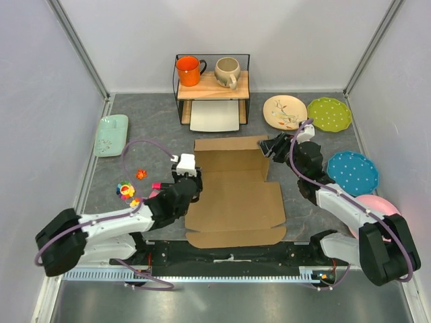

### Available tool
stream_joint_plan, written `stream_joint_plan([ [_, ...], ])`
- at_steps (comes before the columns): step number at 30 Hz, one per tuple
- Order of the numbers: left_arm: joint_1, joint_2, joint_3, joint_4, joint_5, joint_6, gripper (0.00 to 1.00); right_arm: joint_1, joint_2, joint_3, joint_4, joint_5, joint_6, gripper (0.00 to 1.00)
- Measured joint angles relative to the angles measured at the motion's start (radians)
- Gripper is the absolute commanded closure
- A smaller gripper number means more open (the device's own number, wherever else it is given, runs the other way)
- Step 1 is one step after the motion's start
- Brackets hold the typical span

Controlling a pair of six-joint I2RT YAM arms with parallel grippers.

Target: Fold the paper box

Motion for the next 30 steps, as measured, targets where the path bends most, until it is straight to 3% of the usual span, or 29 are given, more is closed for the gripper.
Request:
stream_joint_plan([
  [4, -0.003, -0.232, -0.006, -0.246, 0.092, -0.121, 0.39, 0.000, -0.019, -0.020, 0.003, 0.008, -0.011, 0.34],
  [7, -0.003, -0.404, -0.006, -0.338, 0.161, -0.175, 0.33, 0.000, -0.022, -0.029, 0.014, 0.007, -0.013, 0.34],
  [12, -0.003, -0.563, -0.006, -0.375, 0.216, -0.233, 0.07, 0.000, -0.046, -0.054, 0.027, 0.008, -0.019, 0.34],
  [18, 0.045, -0.513, 0.007, -0.330, 0.311, -0.248, 0.01, 0.002, -0.089, -0.089, 0.030, 0.007, -0.019, 0.32],
  [26, 0.412, -0.371, 0.066, -0.320, 0.648, -0.389, 0.00, 0.002, -0.133, -0.126, 0.037, 0.007, -0.021, 0.32],
  [30, 0.485, -0.347, 0.082, -0.264, 0.768, -0.433, 0.01, 0.002, -0.143, -0.131, 0.034, 0.007, -0.024, 0.32],
])
